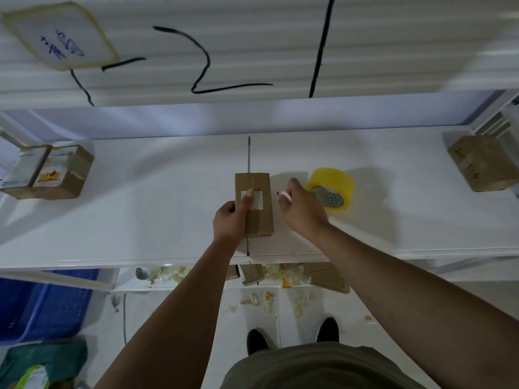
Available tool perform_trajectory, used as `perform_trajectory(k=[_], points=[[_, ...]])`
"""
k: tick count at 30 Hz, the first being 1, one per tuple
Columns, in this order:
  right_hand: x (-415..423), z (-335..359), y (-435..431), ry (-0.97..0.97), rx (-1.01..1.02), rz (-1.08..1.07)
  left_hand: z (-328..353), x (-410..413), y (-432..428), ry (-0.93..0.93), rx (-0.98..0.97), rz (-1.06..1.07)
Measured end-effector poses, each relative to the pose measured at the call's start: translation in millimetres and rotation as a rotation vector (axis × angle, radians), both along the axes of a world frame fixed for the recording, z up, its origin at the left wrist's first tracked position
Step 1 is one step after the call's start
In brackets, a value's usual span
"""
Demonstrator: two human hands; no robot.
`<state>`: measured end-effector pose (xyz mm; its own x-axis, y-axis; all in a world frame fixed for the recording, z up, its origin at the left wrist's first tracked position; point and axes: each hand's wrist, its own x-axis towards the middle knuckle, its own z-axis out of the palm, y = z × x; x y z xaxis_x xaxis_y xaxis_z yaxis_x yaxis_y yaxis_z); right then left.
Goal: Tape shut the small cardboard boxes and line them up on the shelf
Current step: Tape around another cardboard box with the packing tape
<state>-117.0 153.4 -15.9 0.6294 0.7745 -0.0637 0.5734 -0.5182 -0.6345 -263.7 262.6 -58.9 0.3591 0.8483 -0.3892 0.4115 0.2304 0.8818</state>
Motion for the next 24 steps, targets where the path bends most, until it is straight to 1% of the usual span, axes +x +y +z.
perform_trajectory(k=[2,5,7,11,12,13,14,16,18,21,24], points=[[-10,-12,-18,-0.056,-0.094,0.062,-1,0,-1,-0.002,0.021,0.008],[-24,-28,-51,-0.015,-0.211,0.120,0,-2,-1,-0.041,-0.019,0.096],[-22,-33,-64,-0.029,-0.237,0.082,2,-5,-4,-0.055,-0.025,0.087],[-4,-28,-70,-0.174,-0.394,0.012,8,-9,-12,-0.093,-0.048,0.099],[-1,-25,-69,-0.195,-0.396,-0.011,9,-11,-13,-0.106,-0.056,0.098],[3,-21,-67,-0.188,-0.351,-0.040,10,-12,-15,-0.115,-0.058,0.096],[5,-16,-64,-0.149,-0.263,-0.070,12,-13,-16,-0.122,-0.054,0.095],[6,-3,-54,-0.013,-0.037,-0.092,17,-15,-21,-0.149,-0.047,0.093],[2,10,-41,0.095,0.129,-0.058,24,-14,-28,-0.217,-0.051,0.079],[-8,22,-27,0.150,0.218,0.021,36,-11,-38,-0.295,-0.030,0.042],[-19,23,-23,0.166,0.296,0.014,48,-10,-41,-0.322,-0.038,0.023]])
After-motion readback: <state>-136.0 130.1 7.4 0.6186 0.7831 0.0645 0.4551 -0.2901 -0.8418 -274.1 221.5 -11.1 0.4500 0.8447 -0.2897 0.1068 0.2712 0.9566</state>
